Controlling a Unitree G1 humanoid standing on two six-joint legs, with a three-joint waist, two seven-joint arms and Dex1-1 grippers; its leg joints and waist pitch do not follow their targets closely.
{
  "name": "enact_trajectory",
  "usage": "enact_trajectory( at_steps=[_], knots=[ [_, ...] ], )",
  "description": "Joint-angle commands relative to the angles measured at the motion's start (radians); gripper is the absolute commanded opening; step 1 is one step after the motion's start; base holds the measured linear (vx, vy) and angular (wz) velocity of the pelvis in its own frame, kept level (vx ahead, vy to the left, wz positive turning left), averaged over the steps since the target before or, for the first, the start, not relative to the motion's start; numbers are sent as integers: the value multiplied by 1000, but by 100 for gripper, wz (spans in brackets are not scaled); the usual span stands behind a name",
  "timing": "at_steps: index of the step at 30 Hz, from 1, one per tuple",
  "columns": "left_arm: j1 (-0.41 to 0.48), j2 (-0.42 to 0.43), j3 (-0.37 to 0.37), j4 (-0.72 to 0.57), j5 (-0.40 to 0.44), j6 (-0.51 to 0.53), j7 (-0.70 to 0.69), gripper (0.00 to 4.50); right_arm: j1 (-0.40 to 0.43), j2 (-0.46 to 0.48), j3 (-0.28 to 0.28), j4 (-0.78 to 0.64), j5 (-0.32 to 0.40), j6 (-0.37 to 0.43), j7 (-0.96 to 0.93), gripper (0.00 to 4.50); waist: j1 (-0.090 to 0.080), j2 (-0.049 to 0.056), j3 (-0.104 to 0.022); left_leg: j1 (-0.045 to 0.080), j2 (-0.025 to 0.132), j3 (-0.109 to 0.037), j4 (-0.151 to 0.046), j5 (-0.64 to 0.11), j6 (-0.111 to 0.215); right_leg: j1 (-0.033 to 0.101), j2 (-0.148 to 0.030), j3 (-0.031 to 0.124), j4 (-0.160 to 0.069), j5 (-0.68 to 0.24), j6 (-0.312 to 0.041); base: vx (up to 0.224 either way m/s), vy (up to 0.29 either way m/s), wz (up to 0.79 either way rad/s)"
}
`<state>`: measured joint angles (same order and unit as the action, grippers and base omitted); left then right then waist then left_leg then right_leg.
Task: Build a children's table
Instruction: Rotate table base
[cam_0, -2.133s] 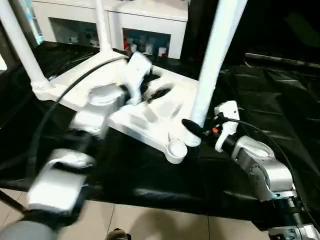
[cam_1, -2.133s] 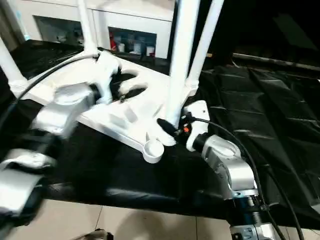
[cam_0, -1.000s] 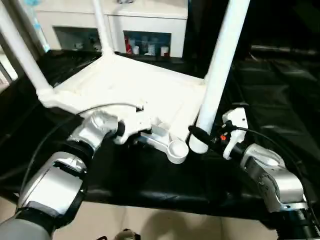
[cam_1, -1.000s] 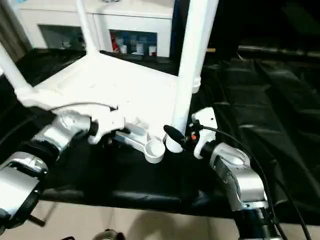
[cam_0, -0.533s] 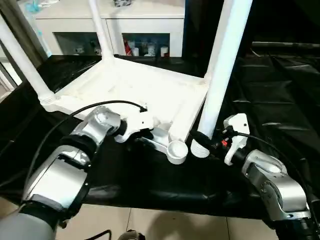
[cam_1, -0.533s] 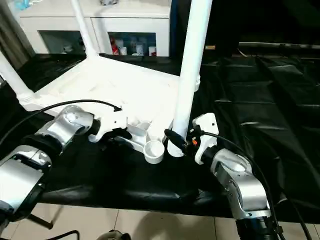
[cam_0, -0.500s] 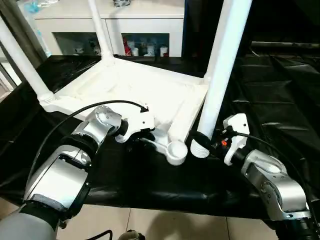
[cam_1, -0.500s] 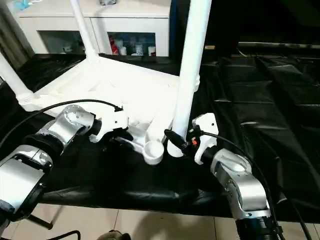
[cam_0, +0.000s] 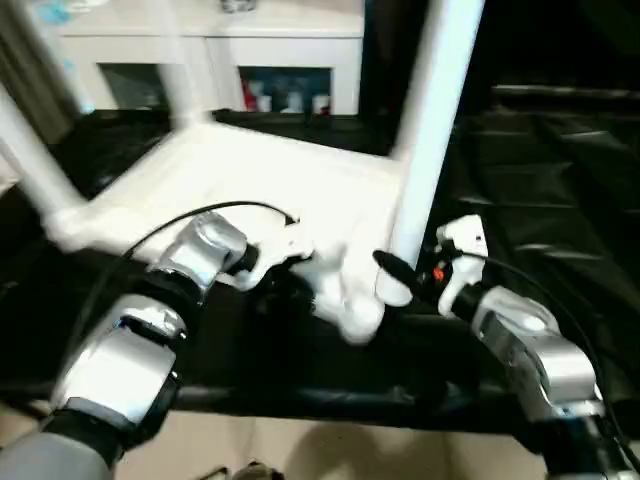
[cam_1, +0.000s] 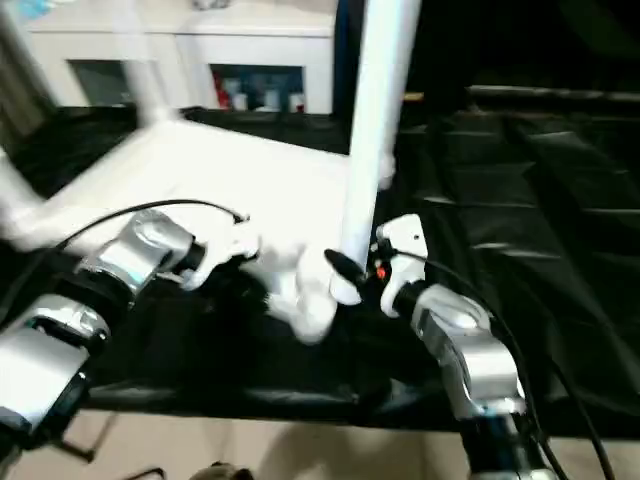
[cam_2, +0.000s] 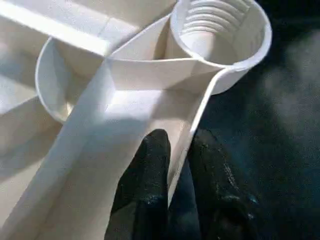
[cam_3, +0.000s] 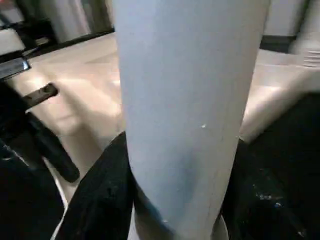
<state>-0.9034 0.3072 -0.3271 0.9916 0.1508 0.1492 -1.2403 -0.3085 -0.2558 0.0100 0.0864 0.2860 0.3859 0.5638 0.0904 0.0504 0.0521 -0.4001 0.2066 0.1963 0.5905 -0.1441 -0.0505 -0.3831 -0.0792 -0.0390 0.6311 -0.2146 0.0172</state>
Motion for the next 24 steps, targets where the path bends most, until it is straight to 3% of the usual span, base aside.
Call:
enact_trajectory(
  at_steps=[1,5,12,13,14,18,23,24],
  knots=[
    [54,18,16,-14,9,124,70,52,-16,8,2,7,13,5,-3,189,7,-20,-66,25,21,-21,-70,-236,15,35,-67,29,-81,-154,-240,0,0,0],
    [96,19,13,-110,47,181,174,38,-30,3,-5,30,8,5,-10,189,3,-27,-66,24,19,-18,-69,-219,22,35,-64,30,-85,-159,-232,0,0,0],
    [178,-11,51,-290,17,248,240,8,-33,6,-18,18,14,48,-25,189,-1,-27,-66,30,22,-17,-71,-227,13,29,-58,32,-87,-166,-223,0,0,0],
    [202,-20,53,-343,14,262,261,8,-36,7,-28,16,21,64,-32,189,-2,-38,-65,30,22,-15,-71,-223,16,29,-58,32,-88,-164,-224,0,0,0],
    [212,-28,54,-355,6,241,265,4,-39,5,-33,15,31,70,-25,189,2,-31,-65,31,22,-16,-71,-223,17,28,-60,32,-89,-175,-221,0,0,0],
    [235,-55,65,-392,-49,203,250,0,-55,1,-35,1,65,77,13,189,4,-43,-64,31,22,-15,-73,-234,11,26,-60,33,-91,-200,-203,0,0,0],
    [253,-65,68,-431,-63,193,245,0,-89,8,-35,23,70,51,35,189,3,-44,-63,31,24,-15,-74,-231,4,24,-60,34,-89,-182,-198,0,0,0],
    [271,-55,53,-442,-50,132,244,0,-130,10,-25,56,57,42,41,189,3,-46,-64,30,24,-16,-74,-222,5,24,-60,34,-88,-166,-199,0,0,0]
  ],
)
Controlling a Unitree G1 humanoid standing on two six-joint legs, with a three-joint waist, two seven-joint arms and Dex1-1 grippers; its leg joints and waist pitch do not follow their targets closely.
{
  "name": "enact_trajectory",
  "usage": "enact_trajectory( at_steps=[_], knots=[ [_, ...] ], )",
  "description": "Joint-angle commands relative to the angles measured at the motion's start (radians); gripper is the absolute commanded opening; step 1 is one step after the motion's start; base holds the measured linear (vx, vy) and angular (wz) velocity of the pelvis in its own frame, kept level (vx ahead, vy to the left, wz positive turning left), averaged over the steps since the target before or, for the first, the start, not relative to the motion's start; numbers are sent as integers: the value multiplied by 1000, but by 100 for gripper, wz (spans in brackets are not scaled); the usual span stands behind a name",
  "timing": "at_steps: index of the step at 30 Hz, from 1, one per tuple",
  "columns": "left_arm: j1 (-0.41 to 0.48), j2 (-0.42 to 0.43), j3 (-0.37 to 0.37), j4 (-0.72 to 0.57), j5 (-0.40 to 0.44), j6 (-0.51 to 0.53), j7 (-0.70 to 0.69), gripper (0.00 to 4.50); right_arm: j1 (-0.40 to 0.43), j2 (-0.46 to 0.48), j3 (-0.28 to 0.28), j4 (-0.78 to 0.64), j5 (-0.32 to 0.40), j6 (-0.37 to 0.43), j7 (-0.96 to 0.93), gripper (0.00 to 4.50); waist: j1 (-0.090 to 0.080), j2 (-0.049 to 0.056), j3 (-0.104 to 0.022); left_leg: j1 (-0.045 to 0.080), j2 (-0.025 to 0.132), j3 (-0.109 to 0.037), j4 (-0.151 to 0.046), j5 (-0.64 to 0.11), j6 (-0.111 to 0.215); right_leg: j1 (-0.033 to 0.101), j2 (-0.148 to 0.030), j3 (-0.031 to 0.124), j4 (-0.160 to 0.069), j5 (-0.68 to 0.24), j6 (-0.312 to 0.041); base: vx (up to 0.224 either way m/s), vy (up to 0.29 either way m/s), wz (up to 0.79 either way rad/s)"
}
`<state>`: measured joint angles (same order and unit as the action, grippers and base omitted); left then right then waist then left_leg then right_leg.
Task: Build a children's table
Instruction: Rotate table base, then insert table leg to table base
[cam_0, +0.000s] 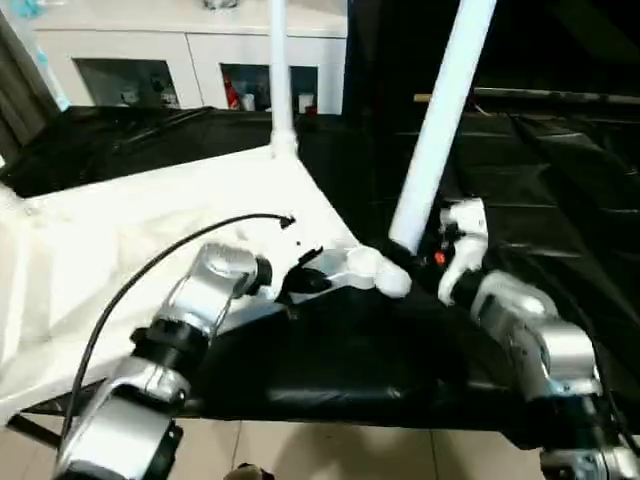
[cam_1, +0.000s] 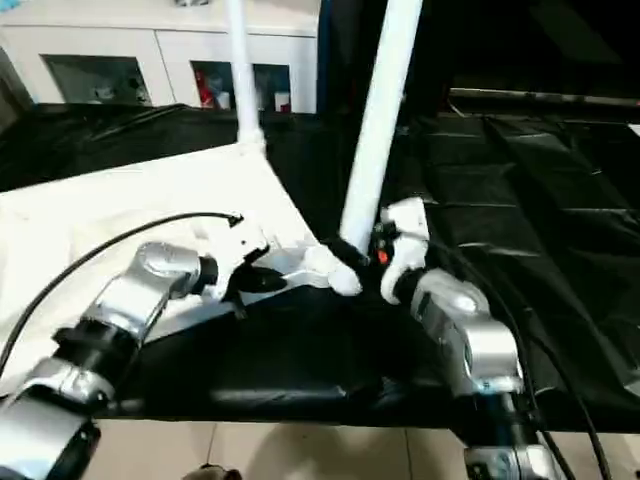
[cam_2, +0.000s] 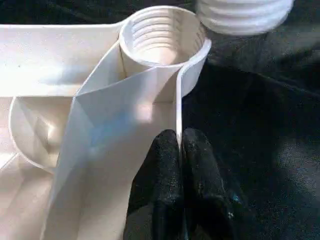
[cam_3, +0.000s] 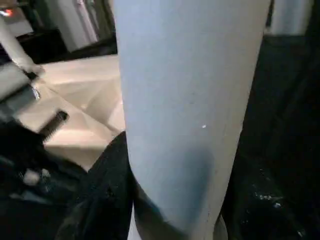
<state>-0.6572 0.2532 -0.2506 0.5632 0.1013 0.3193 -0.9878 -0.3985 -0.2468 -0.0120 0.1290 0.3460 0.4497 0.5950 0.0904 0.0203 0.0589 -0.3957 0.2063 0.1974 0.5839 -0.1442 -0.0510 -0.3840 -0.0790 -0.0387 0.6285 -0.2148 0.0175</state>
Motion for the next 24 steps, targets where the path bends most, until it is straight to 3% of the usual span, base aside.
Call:
enact_trajectory(
  at_steps=[1,2,4,6,9,11,12,17,24],
  knots=[
    [25,0,-24,-15,-1,-39,-8,0,-41,1,-3,14,-3,-22,10,189,1,-23,-72,25,24,-15,-66,-215,7,27,-59,34,-85,-154,-200,0,0,0],
    [30,3,-26,-16,-1,-60,-8,0,-63,0,1,35,-8,-28,12,189,3,-18,-74,26,25,-15,-65,-194,8,26,-59,34,-79,-122,-204,0,0,0],
    [34,11,-33,-10,3,-90,-12,0,-94,-2,12,79,-26,-37,17,189,4,-19,-76,26,24,-14,-62,-172,13,25,-57,33,-75,-78,-210,0,0,0],
    [38,15,-38,-10,4,-105,-15,0,-110,-5,22,106,-37,-43,25,189,5,-30,-77,22,22,-12,-60,-149,20,29,-57,31,-68,-35,-220,0,0,0],
    [46,20,-41,-19,2,-116,-20,0,-130,-6,44,158,-46,-43,50,189,8,-32,-76,25,24,-11,-61,-154,22,27,-58,31,-69,-33,-223,0,0,0],
    [50,20,-38,-26,-1,-122,-20,0,-142,-4,65,192,-52,-24,72,189,10,-44,-75,24,25,-11,-61,-162,21,30,-60,31,-69,-42,-225,0,0,0],
    [51,21,-38,-26,0,-127,-20,0,-145,-4,71,201,-55,-21,77,189,10,-45,-74,24,25,-11,-62,-165,21,29,-61,31,-70,-54,-224,0,0,0],
    [56,34,-45,-47,-20,-166,-61,0,-174,11,84,288,-81,-63,86,189,12,-45,-72,27,27,-11,-63,-184,4,25,-63,33,-73,-98,-212,0,0,0],
    [62,54,-58,-71,-36,-176,-114,0,-215,29,79,384,-93,-116,83,189,10,-43,-75,27,26,-10,-62,-174,3,27,-60,32,-65,-49,-227,0,0,0]
  ],
)
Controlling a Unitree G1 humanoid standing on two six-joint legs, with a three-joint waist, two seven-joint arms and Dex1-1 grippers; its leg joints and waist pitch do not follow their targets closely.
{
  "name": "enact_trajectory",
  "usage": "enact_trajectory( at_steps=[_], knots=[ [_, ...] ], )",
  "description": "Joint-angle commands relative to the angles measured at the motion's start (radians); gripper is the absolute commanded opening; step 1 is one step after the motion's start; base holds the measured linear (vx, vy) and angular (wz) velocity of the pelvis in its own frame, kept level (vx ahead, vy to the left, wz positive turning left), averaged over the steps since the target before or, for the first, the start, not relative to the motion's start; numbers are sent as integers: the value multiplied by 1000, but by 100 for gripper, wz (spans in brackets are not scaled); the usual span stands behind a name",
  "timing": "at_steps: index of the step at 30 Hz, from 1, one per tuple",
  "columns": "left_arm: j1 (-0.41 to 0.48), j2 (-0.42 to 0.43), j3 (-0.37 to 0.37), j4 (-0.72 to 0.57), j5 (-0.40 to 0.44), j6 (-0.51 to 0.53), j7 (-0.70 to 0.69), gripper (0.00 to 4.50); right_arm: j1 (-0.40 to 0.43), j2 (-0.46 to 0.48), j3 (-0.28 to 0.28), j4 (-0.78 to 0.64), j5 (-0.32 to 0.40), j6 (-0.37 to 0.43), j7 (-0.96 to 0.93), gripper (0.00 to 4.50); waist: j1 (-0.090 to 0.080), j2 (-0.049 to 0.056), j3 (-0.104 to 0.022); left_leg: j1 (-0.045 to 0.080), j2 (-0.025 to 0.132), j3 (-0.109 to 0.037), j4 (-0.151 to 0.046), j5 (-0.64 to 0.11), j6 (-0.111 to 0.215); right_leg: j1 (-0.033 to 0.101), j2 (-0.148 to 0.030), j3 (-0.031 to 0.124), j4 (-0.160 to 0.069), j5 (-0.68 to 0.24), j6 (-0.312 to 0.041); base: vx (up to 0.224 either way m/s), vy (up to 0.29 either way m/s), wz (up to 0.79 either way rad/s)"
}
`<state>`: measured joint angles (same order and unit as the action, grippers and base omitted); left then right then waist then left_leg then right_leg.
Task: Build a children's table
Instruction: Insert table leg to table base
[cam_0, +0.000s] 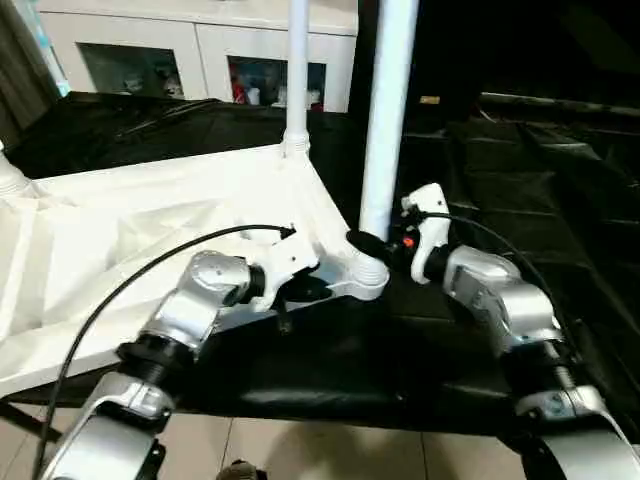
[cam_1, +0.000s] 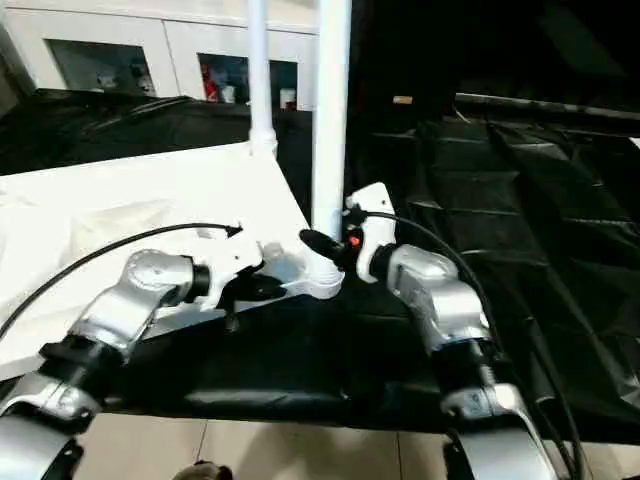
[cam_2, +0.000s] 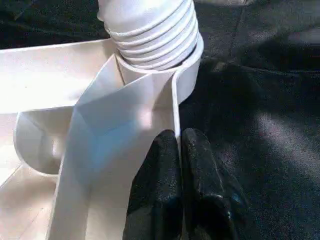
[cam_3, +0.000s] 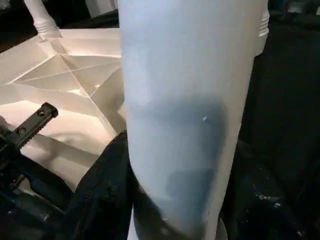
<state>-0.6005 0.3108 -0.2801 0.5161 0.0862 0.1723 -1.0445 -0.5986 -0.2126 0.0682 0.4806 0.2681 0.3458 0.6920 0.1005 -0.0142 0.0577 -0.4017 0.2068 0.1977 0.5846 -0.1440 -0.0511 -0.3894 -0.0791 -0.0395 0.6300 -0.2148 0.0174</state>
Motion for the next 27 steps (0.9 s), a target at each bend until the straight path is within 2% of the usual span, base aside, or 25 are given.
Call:
enact_trajectory(
  at_steps=[1,5,10,12,13,14,16,17,19,20,21,22,23,25,26,27],
  knots=[
    [4,-2,-28,-21,-21,-32,-58,0,-21,-2,-8,45,-10,-10,-11,189,0,-8,-72,33,25,-11,-64,-178,2,32,-60,33,-68,-54,-226,0,0,0],
    [-1,-4,-22,-9,-20,-34,-50,0,-20,6,-25,60,14,10,20,189,-2,-7,-74,34,26,-11,-63,-183,-1,34,-59,33,-67,-44,-232,0,0,0],
    [-5,-2,-22,-2,-22,-34,-48,0,8,10,-54,60,54,49,39,189,-1,-5,-76,33,24,-11,-61,-159,14,37,-58,32,-62,3,-244,0,0,0],
    [-8,0,-22,2,-24,-32,-48,0,16,12,-60,81,55,36,37,189,2,4,-77,35,25,-12,-61,-169,7,35,-58,31,-62,4,-246,0,0,0],
    [-9,2,-22,4,-24,-33,-47,0,18,16,-66,91,57,28,34,189,2,2,-77,35,25,-12,-61,-174,5,35,-58,31,-63,2,-246,0,0,0],
    [-10,2,-20,5,-24,-34,-46,0,20,20,-75,100,62,22,30,189,3,8,-77,35,25,-13,-62,-188,-3,35,-60,31,-63,-9,-249,0,0,0],
    [-13,3,-17,8,-24,-33,-42,0,29,29,-91,107,69,0,29,189,2,6,-75,37,26,-13,-64,-214,-13,34,-60,32,-66,-29,-249,0,0,0],
    [-15,3,-15,11,-24,-33,-37,0,38,35,-100,107,72,-10,28,189,5,12,-76,37,26,-15,-65,-224,-19,35,-61,31,-66,-38,-248,0,0,0],
    [-16,4,-12,13,-23,-34,-32,0,47,41,-107,107,74,-15,25,189,4,7,-77,37,26,-15,-65,-220,-19,35,-59,31,-65,-20,-249,0,0,0],
    [-16,5,-11,14,-21,-36,-30,0,54,44,-110,109,77,-21,24,189,5,11,-77,37,26,-15,-65,-215,-19,35,-60,31,-64,-11,-251,0,0,0],
    [-15,7,-9,13,-20,-36,-28,0,63,48,-114,110,79,-30,22,189,8,18,-78,37,25,-16,-65,-215,-20,36,-60,30,-62,-3,-252,0,0,0],
    [-14,10,-8,12,-18,-35,-27,0,74,54,-117,109,84,-35,25,189,7,15,-78,37,26,-15,-65,-222,-20,35,-59,30,-64,5,-253,0,0,0],
    [-13,12,-7,11,-18,-35,-26,0,85,59,-119,106,89,-39,27,189,9,19,-78,37,25,-16,-65,-225,-20,36,-60,30,-63,8,-255,0,0,0],
    [-13,14,-6,11,-18,-35,-26,0,95,65,-122,104,93,-44,28,189,10,17,-79,38,26,-16,-66,-228,-18,36,-59,29,-63,11,-257,0,0,0],
    [-14,21,-5,11,-14,-40,-23,0,114,78,-129,102,99,-63,21,189,14,34,-78,39,25,-18,-66,-243,-24,34,-60,29,-64,3,-257,0,0,0],
    [-15,22,-3,12,-13,-41,-19,0,121,82,-130,103,97,-75,18,189,15,29,-78,39,26,-18,-67,-260,-30,34,-60,29,-66,0,-255,0,0,0]
  ],
)
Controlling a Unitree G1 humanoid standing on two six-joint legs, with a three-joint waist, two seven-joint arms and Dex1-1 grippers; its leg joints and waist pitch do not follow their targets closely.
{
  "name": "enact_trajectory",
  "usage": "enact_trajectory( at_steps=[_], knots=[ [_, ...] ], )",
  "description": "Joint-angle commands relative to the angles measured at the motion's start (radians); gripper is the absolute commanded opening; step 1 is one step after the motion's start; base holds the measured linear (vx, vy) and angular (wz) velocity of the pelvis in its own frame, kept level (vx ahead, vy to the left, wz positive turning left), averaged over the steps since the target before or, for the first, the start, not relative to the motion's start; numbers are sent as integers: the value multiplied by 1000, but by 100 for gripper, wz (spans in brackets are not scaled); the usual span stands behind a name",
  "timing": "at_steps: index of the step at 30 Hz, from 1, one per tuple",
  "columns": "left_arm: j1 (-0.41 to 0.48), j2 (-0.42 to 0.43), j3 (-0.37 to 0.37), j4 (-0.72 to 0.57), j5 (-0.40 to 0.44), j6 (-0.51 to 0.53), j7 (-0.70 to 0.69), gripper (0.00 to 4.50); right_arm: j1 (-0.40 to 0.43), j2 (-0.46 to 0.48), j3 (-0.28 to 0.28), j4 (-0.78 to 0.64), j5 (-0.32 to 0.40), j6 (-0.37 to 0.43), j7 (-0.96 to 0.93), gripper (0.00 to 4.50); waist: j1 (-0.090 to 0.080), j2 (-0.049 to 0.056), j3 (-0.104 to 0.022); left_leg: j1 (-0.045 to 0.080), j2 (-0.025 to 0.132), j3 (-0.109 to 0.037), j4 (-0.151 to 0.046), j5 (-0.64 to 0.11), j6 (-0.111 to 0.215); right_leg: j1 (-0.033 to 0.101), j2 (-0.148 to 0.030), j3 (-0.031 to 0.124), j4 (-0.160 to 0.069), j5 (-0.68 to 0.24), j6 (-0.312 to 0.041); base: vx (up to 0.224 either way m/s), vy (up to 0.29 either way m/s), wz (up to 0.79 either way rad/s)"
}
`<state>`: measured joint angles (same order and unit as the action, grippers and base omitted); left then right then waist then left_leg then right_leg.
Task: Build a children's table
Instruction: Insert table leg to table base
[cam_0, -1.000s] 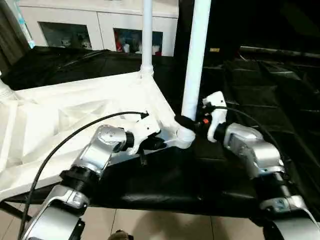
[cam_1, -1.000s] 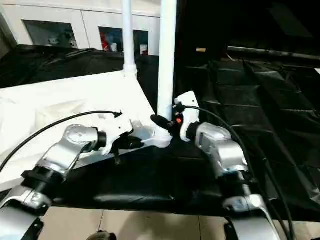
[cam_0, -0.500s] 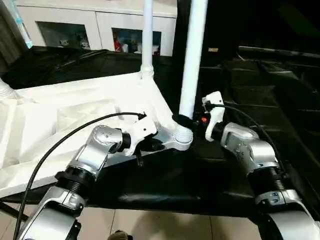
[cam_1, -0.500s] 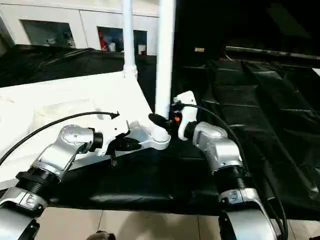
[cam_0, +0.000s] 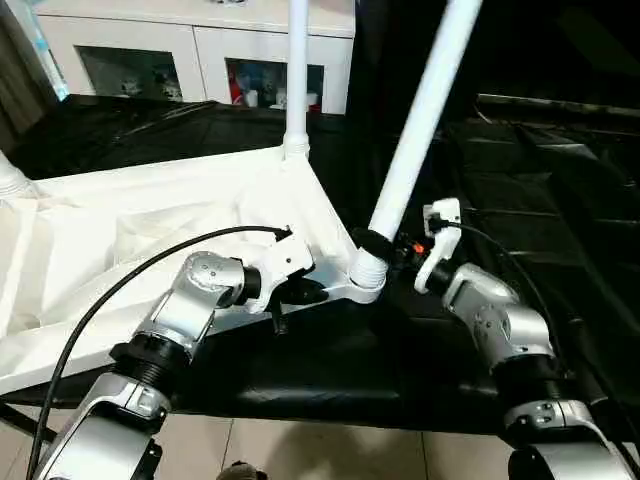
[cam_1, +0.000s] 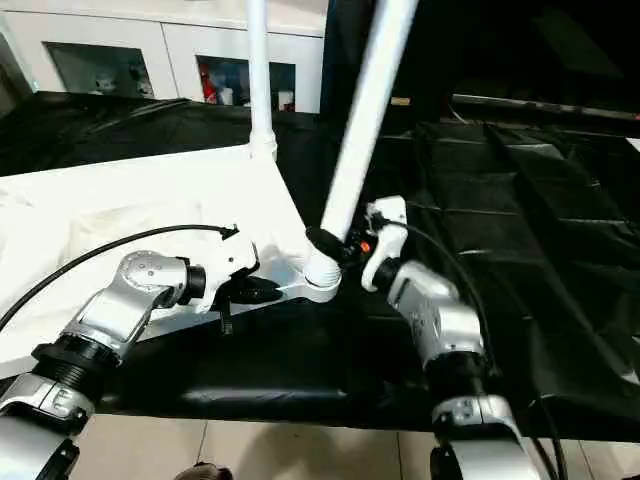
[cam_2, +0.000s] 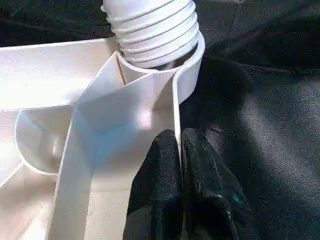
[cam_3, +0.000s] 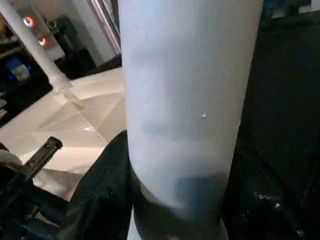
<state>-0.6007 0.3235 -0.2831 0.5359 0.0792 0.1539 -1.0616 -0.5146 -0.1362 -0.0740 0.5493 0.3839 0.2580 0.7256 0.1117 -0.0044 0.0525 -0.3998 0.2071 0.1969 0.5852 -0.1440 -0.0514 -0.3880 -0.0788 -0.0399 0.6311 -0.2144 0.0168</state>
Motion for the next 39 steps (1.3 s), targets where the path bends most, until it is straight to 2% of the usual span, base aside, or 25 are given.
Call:
enact_trajectory(
  at_steps=[1,3,4,5,6,7,8,9,12,17,18,19,21,22,23,24,28,29,30,33,36,38,39],
  knots=[
    [-18,10,3,-5,-7,-21,0,0,45,10,13,37,-24,-3,-17,189,3,17,-73,36,26,-18,-69,-264,-31,34,-60,29,-66,0,-255,0,0,0],
    [-23,12,6,2,-5,-25,6,0,63,16,19,40,-41,-43,-19,189,4,24,-71,37,25,-19,-72,-296,-39,32,-61,29,-71,-41,-250,0,0,0],
    [-24,12,6,3,-3,-26,8,0,67,17,21,40,-44,-50,-19,189,4,23,-71,37,26,-20,-73,-305,-42,32,-62,29,-72,-54,-248,0,0,0],
    [-27,13,6,6,-3,-27,8,0,79,16,35,41,-62,-76,-18,189,5,28,-70,39,27,-22,-75,-324,-48,31,-63,30,-74,-80,-245,0,0,0],
    [-28,13,6,7,-2,-28,11,0,92,16,52,44,-84,-109,-20,189,3,26,-69,40,27,-22,-77,-337,-52,30,-62,30,-76,-93,-243,0,0,0],
    [-31,11,9,11,-5,-23,13,0,113,18,72,44,-109,-149,-21,189,4,32,-68,41,28,-23,-78,-348,-58,27,-62,30,-78,-98,-240,0,0,0],
    [-32,10,9,12,-6,-22,14,0,118,21,73,43,-110,-153,-21,189,4,30,-67,40,27,-23,-79,-354,-60,28,-62,30,-78,-102,-238,0,0,0],
    [-31,10,7,11,-2,-22,20,0,127,31,64,40,-103,-161,-27,189,4,33,-67,42,26,-24,-80,-365,-60,28,-62,31,-79,-117,-237,0,0,0],
    [-32,9,7,12,-3,-19,22,0,136,38,56,33,-97,-174,-31,189,2,32,-64,42,26,-26,-83,-392,-58,28,-64,33,-85,-170,-231,0,0,0],
    [-31,11,5,18,1,-28,27,0,151,39,52,27,-99,-203,-43,189,2,34,-65,42,27,-25,-84,-390,-57,26,-62,34,-86,-163,-229,0,0,0],
    [-31,12,2,22,4,-33,29,0,156,35,60,24,-105,-209,-40,189,2,28,-65,42,28,-25,-85,-386,-54,26,-62,34,-87,-160,-229,0,0,0],
    [-30,12,2,23,5,-34,30,0,159,33,65,23,-109,-211,-38,189,4,30,-65,41,28,-25,-84,-377,-51,26,-63,34,-85,-155,-228,0,0,0],
    [-24,16,-2,16,7,-37,27,0,165,16,108,13,-151,-227,-24,189,2,22,-64,41,28,-23,-85,-372,-47,26,-63,34,-88,-166,-225,0,0,0],
    [-21,18,-5,13,9,-40,26,0,166,12,121,11,-163,-232,-18,189,4,25,-64,41,28,-24,-85,-370,-46,26,-64,34,-87,-171,-223,0,0,0],
    [-18,20,-8,12,12,-41,26,0,165,8,131,9,-172,-232,-15,189,4,19,-63,40,28,-23,-85,-363,-42,26,-64,35,-87,-182,-218,0,0,0],
    [-14,23,-13,8,18,-40,28,0,161,4,143,7,-181,-232,-4,188,1,4,-61,39,28,-20,-86,-357,-36,25,-63,35,-92,-196,-211,0,0,0],
    [7,36,-33,-5,40,-37,31,0,126,-14,188,11,-206,-209,41,188,2,4,-59,39,30,-22,-89,-358,-36,22,-67,37,-95,-259,-188,0,0,0],
    [11,36,-34,-8,37,-30,25,0,121,-16,190,13,-206,-204,47,188,0,-7,-59,41,31,-22,-90,-370,-39,21,-66,37,-98,-272,-181,0,0,0],
    [11,36,-34,-8,37,-30,25,0,121,-16,190,13,-206,-204,47,188,3,-2,-60,43,31,-22,-90,-372,-42,19,-68,38,-97,-273,-179,0,0,0],
    [30,51,-51,-30,32,-17,-17,0,97,-25,195,33,-205,-188,61,188,-2,-7,-63,42,30,-23,-91,-366,-45,21,-63,36,-93,-228,-184,0,0,0],
    [33,60,-59,-35,27,-15,-41,0,81,-30,186,42,-181,-133,81,188,-8,-9,-64,42,29,-20,-90,-349,-37,23,-60,36,-90,-186,-195,0,0,0],
    [31,69,-72,-32,25,-25,-60,0,77,-45,195,54,-189,-120,111,188,-9,-6,-63,42,28,-19,-89,-350,-37,23,-62,37,-93,-194,-197,0,0,0],
    [31,70,-75,-31,26,-29,-64,0,76,-51,199,59,-196,-122,119,188,-9,-8,-63,43,29,-19,-89,-358,-38,23,-62,37,-95,-208,-194,0,0,0]
  ],
)
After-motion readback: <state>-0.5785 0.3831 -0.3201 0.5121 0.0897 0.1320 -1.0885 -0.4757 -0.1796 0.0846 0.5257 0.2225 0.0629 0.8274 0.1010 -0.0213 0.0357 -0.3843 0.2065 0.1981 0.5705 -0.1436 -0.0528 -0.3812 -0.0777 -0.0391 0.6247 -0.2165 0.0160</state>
